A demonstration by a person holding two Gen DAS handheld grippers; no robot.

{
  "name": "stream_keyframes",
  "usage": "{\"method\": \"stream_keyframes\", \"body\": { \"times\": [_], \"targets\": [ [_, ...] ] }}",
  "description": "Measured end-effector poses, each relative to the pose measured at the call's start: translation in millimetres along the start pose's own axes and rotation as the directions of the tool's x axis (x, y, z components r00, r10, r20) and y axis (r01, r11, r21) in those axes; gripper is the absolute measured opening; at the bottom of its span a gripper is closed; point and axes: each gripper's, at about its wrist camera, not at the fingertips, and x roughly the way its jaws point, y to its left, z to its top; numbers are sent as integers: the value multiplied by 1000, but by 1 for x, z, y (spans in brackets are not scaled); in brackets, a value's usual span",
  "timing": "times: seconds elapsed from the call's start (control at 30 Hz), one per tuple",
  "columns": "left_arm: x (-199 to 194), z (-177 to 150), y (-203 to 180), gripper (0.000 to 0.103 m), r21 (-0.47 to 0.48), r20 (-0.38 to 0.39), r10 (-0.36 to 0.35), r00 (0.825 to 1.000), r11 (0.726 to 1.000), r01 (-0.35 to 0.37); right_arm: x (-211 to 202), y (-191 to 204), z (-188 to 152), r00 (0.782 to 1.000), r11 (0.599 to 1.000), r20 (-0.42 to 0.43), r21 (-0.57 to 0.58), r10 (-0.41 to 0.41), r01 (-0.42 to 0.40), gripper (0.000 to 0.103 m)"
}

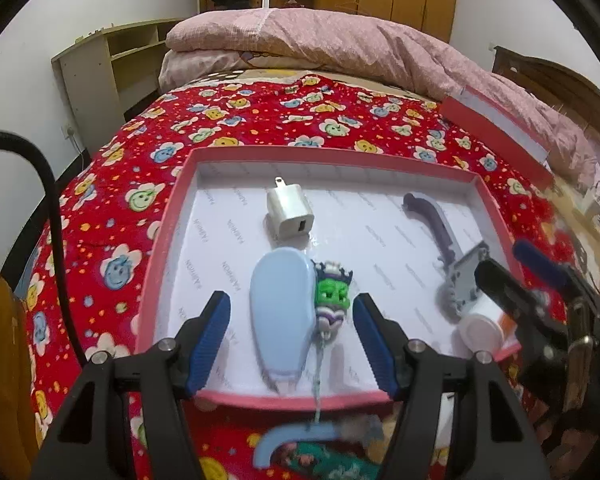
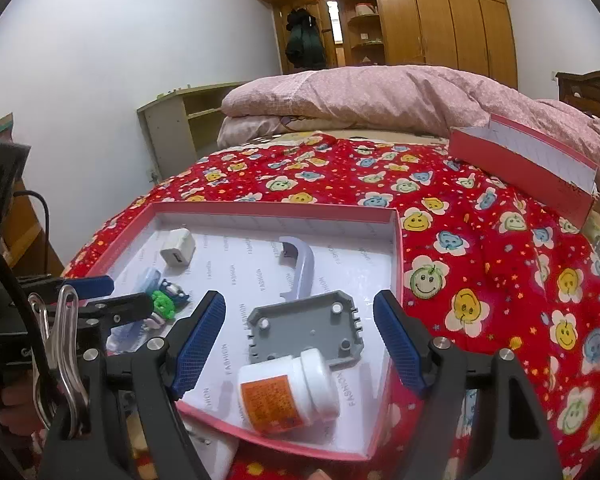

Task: Organize rigid objects
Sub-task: 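Move the right gripper to the white earbud case while the left approaches the blue curved clamp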

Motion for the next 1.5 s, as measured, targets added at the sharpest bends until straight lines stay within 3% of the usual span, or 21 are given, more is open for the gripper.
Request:
{"method": "stream_keyframes", "body": {
  "times": [0.37, 0.63, 0.8, 1.0, 1.3, 1.5],
  "targets": [
    [-30, -27, 16, 67, 10, -4, -11, 1000, 1000, 11, -33, 20, -5, 999, 999, -32, -41, 16, -17, 78],
    [-36, -48, 24, 67, -1, -38, -47, 998, 999, 47, -59, 29, -36, 994, 998, -105, -64, -13, 7, 78],
    [-36, -60, 27, 67, -4, -54, -43, 998, 999, 43, -60, 35, -55, 988, 999, -151, -48, 17, -24, 78],
    [-34, -66, 35, 67, -15, -57, -27, 998, 1000, 26, -48, 47, -62, 980, 997, -196, -59, 44, -56, 68],
    [-30, -69, 38, 67, -30, -66, -46, 997, 999, 44, -22, 51, -62, 971, 999, -237, -17, 32, -37, 67],
    [-23, -70, 32, 67, -15, -78, -37, 996, 999, 36, -16, 51, -65, 969, 999, -245, -46, -33, 22, 47]
  ]
}}
